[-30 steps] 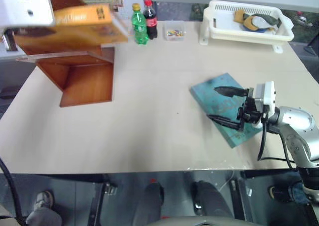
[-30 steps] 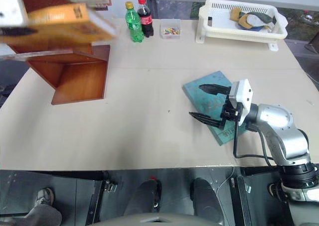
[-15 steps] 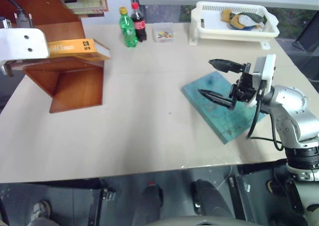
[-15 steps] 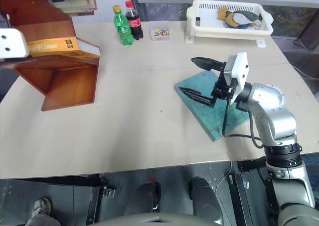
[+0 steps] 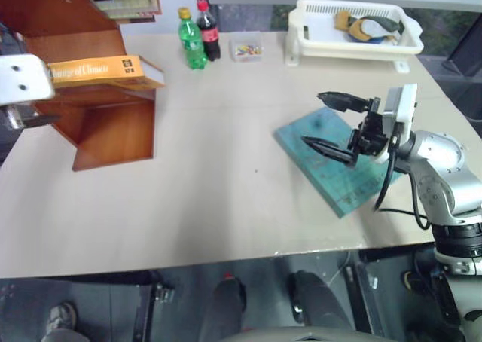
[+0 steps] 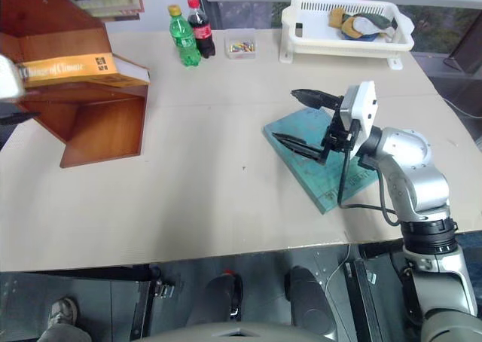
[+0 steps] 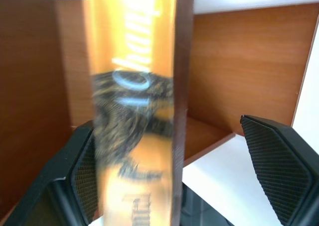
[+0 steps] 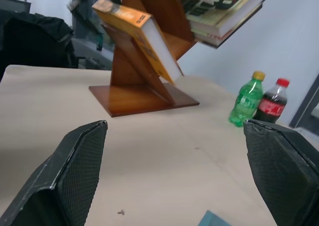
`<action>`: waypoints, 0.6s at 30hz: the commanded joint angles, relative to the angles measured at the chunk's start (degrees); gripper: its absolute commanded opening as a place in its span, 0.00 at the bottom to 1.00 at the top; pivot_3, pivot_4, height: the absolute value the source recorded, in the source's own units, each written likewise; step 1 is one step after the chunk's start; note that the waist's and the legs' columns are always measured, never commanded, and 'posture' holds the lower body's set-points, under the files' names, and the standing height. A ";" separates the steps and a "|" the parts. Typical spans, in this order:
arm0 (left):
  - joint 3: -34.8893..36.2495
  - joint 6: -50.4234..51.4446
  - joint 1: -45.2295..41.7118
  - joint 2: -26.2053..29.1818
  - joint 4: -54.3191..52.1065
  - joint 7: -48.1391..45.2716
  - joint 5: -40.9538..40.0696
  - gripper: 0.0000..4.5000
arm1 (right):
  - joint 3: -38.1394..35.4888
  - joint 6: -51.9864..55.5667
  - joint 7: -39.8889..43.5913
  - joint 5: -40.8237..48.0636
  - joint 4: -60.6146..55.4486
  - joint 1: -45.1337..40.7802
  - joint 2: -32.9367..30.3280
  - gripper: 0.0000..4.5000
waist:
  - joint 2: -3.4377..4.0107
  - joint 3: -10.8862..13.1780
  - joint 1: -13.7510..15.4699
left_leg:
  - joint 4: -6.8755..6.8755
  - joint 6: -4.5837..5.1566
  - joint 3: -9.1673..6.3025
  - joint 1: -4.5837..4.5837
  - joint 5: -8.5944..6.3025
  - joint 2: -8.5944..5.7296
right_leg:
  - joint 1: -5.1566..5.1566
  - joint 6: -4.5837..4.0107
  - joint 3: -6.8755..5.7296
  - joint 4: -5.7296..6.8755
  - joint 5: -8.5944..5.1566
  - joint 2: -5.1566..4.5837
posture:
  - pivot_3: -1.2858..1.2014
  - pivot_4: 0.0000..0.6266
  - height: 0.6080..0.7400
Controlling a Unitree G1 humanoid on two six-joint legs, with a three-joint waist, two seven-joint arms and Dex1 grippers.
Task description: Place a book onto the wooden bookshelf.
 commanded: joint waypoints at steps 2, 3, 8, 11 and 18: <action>18.93 10.66 5.03 -5.87 -15.19 -1.86 -8.83 0.98 | -1.29 1.37 0.83 0.27 -0.54 0.38 -1.92 1.00 | 0.00 0.00 0.26 | -0.03 0.00 -0.03 -0.04 0.00 0.00 | 0.00 0.00 -0.06 -0.04 0.00 -0.04 | 0.52 0.24 1.00; 21.22 14.47 5.86 -8.30 -20.19 -1.04 -11.62 0.98 | -1.06 1.70 0.58 -0.25 -0.50 0.60 -2.22 1.00 | 0.00 0.00 0.46 | -0.03 0.00 -0.03 -0.05 0.00 -0.01 | 0.01 0.00 -0.07 -0.07 0.00 -0.05 | 0.52 0.24 1.00; 24.09 37.84 10.98 -22.48 -45.11 9.74 -24.82 0.98 | 1.45 5.10 -1.39 -3.36 -1.02 1.55 -3.40 1.00 | 0.02 0.00 1.16 | 0.01 0.00 -0.09 0.12 0.00 -0.03 | 0.22 0.04 -0.11 -0.01 -0.01 -0.19 | 0.52 0.24 1.00; 20.55 47.85 13.78 -33.47 -56.04 19.27 -33.09 0.93 | 3.37 4.94 -2.78 -7.49 -0.96 2.95 -4.05 1.00 | 0.00 0.00 1.33 | 0.19 0.00 -0.23 0.12 0.00 -0.06 | 0.28 0.04 -0.19 0.06 0.00 -0.06 | 0.52 0.24 1.00; 13.50 44.16 28.83 -52.54 -58.64 31.42 -31.84 0.24 | 1.78 7.64 -5.81 -8.89 -3.38 7.72 -4.93 0.70 | 0.05 -0.04 1.32 | 0.54 -0.01 -0.42 0.28 -0.01 -0.04 | 0.64 0.02 -0.35 0.05 0.01 -0.01 | 0.52 0.24 1.00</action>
